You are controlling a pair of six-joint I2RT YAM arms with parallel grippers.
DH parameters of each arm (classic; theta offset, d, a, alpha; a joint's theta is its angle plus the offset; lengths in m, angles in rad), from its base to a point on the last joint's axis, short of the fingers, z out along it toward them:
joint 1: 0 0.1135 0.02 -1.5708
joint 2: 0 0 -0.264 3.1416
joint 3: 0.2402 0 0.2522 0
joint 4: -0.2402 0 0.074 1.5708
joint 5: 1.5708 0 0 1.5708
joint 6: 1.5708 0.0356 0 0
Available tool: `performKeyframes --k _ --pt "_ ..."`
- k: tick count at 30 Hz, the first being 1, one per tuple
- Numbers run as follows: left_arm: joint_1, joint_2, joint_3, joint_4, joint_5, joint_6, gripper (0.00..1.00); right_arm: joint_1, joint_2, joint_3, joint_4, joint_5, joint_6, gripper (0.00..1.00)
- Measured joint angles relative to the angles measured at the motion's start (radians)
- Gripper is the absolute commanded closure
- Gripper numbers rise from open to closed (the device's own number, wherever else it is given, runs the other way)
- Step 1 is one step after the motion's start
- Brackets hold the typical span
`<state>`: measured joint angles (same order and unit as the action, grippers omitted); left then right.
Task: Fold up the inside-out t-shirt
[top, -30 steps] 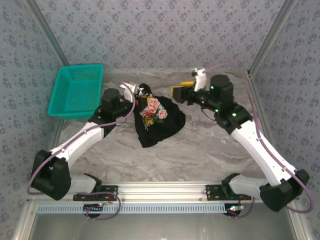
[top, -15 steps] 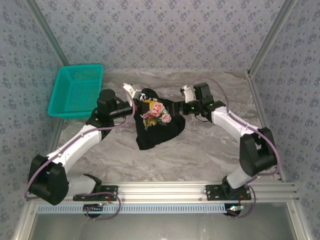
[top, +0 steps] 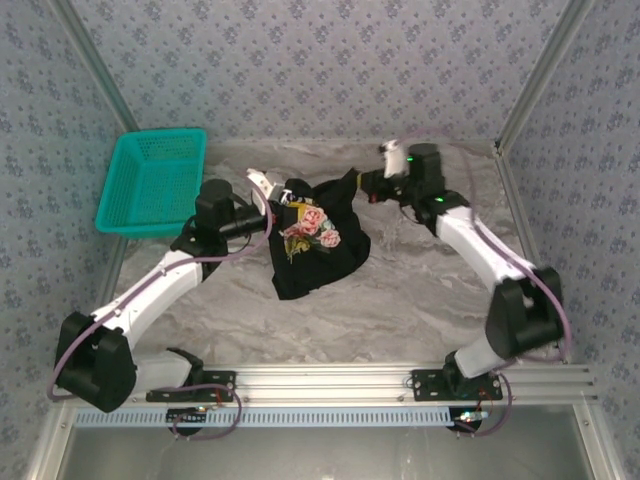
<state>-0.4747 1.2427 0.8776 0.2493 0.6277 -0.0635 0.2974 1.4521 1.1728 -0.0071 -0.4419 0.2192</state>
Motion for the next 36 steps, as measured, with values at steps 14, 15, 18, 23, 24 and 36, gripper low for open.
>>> performKeyframes --k 14,15,18,23,24,36 --pt "-0.172 -0.040 -0.314 -0.193 -0.219 0.048 0.31 -0.077 -0.319 -0.417 -0.099 0.171 0.090 1.00" --pt "-0.179 -0.063 -0.323 -0.208 -0.233 0.040 0.26 -0.083 -0.317 -0.426 -0.126 0.173 0.097 1.00" --pt "-0.183 -0.132 -0.322 -0.229 -0.300 0.022 0.16 -0.085 -0.312 -0.418 -0.148 0.163 0.107 1.00" --pt "-0.208 -0.131 -0.236 -0.262 -0.459 0.018 0.09 -0.085 -0.255 -0.357 -0.174 0.129 0.106 1.00" --pt "-0.222 -0.108 -0.202 -0.274 -0.490 0.027 0.09 -0.085 -0.243 -0.348 -0.178 0.121 0.106 1.00" --pt "-0.281 0.479 0.357 -0.435 -0.478 0.245 0.17 -0.086 -0.227 -0.315 -0.208 0.101 0.101 1.00"
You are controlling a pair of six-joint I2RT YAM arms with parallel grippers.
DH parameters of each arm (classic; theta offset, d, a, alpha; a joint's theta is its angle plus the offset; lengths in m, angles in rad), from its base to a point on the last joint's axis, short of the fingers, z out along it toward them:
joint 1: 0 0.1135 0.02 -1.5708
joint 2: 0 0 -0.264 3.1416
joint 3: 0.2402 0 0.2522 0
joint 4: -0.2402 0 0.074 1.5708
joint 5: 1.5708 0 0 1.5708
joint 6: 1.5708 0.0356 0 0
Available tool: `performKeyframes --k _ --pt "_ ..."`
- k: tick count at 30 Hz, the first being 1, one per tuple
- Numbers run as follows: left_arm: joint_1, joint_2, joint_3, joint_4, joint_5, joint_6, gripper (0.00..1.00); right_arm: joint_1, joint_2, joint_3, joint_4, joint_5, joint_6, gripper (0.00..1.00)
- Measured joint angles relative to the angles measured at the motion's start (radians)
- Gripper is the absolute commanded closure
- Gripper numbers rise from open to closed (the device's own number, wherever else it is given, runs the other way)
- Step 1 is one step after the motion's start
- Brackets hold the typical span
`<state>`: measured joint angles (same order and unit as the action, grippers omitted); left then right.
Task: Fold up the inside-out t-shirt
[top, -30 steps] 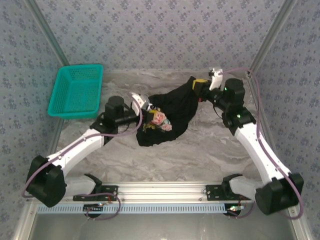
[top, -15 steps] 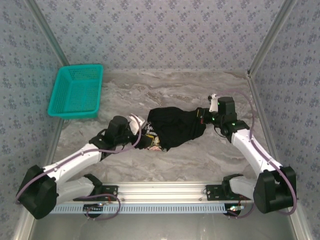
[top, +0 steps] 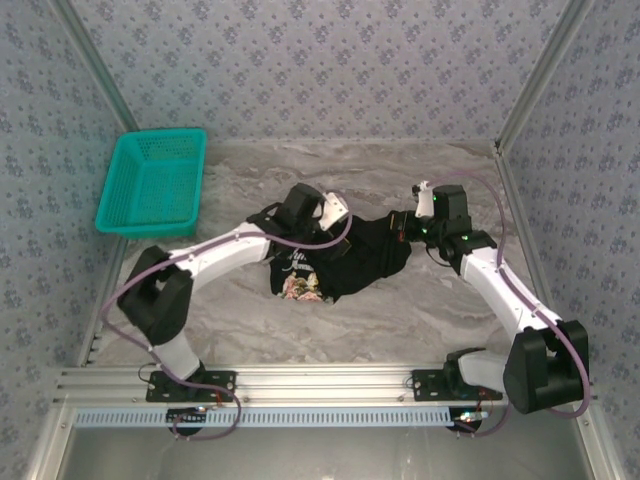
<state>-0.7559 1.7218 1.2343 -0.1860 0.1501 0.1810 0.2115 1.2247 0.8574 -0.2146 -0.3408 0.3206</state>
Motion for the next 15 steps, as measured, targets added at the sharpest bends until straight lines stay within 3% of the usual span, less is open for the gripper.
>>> performKeyframes --k 4,8,15 --pt "0.000 0.086 0.077 -0.051 0.054 0.027 0.33 0.000 0.000 0.000 -0.005 0.000 0.000 1.00" --pt "0.000 0.155 0.168 -0.081 0.107 0.037 0.39 0.000 -0.003 0.000 -0.007 0.000 0.000 1.00" --pt "0.010 0.206 0.216 -0.080 0.172 0.018 0.63 0.000 -0.008 0.000 -0.007 0.000 0.000 1.00"
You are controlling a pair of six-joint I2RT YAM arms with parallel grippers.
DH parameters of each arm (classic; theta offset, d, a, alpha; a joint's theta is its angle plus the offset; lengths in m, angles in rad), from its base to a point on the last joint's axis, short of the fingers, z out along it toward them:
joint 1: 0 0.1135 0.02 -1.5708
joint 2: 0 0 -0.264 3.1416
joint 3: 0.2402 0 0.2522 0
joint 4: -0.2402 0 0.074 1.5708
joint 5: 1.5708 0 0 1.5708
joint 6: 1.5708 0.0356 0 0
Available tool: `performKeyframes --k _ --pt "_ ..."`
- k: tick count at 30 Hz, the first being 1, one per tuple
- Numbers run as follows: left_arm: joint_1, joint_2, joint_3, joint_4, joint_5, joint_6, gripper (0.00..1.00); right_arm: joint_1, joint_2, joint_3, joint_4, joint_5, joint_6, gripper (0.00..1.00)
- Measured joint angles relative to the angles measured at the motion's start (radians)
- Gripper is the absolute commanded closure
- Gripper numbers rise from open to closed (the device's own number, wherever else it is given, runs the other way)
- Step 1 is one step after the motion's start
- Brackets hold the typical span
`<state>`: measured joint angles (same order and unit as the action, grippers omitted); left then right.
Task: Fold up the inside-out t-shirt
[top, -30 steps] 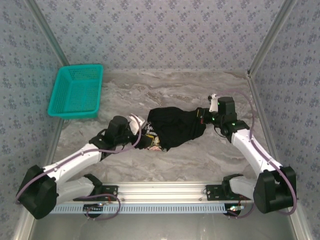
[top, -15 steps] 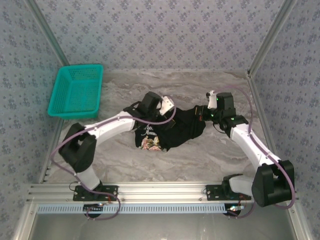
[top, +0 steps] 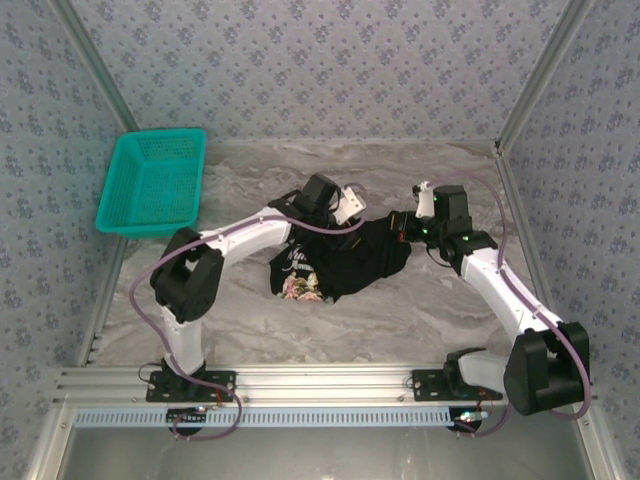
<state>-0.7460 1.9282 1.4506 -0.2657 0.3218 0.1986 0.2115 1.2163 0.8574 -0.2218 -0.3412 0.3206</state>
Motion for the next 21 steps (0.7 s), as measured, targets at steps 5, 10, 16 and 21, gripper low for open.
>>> performKeyframes --k 5,10,16,21 --pt "0.009 0.040 0.047 0.000 0.067 -0.026 0.84 0.000 0.002 0.000 0.000 -0.005 0.000 1.00" --pt "0.025 0.045 0.105 0.022 0.155 -0.072 1.00 0.000 0.032 0.022 -0.003 -0.006 0.000 1.00" --pt "0.069 -0.014 0.095 0.093 0.187 -0.200 1.00 0.000 0.097 0.175 -0.137 0.108 -0.041 0.99" --pt "0.103 -0.200 0.076 0.113 0.113 -0.276 1.00 0.015 0.152 0.353 -0.195 0.148 -0.075 0.96"
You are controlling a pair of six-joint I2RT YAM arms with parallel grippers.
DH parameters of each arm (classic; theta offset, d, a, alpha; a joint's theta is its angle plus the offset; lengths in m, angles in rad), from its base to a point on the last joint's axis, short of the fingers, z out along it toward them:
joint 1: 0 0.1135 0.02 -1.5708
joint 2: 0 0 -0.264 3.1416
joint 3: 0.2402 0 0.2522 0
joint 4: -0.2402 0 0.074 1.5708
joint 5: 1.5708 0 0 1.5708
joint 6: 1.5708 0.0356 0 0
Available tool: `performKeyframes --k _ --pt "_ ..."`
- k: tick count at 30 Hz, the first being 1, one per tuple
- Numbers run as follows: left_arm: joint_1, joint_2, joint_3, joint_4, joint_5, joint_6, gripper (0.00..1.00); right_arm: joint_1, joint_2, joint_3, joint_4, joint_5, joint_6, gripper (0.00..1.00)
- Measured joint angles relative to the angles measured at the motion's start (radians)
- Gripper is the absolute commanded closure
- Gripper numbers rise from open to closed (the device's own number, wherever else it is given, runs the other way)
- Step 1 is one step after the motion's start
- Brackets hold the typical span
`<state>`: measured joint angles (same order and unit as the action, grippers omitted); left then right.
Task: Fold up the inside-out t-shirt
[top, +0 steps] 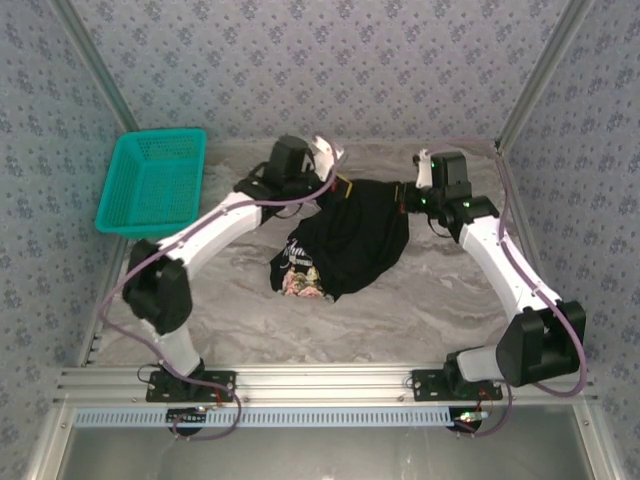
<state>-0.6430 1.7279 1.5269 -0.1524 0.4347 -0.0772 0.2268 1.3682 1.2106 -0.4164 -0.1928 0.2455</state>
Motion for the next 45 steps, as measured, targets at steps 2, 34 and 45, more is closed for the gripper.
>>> performKeyframes --k 2,34,45 --pt "-0.003 -0.079 0.000 0.003 -0.040 -0.023 1.00 0.022 0.034 0.102 -0.014 -0.002 -0.011 0.83" --pt "-0.007 -0.218 0.000 -0.031 -0.343 -0.179 1.00 0.420 0.036 -0.180 0.213 0.026 -0.078 0.61" --pt "-0.005 -0.226 0.000 -0.034 -0.467 -0.175 1.00 0.347 -0.084 -0.110 0.163 0.081 -0.123 1.00"
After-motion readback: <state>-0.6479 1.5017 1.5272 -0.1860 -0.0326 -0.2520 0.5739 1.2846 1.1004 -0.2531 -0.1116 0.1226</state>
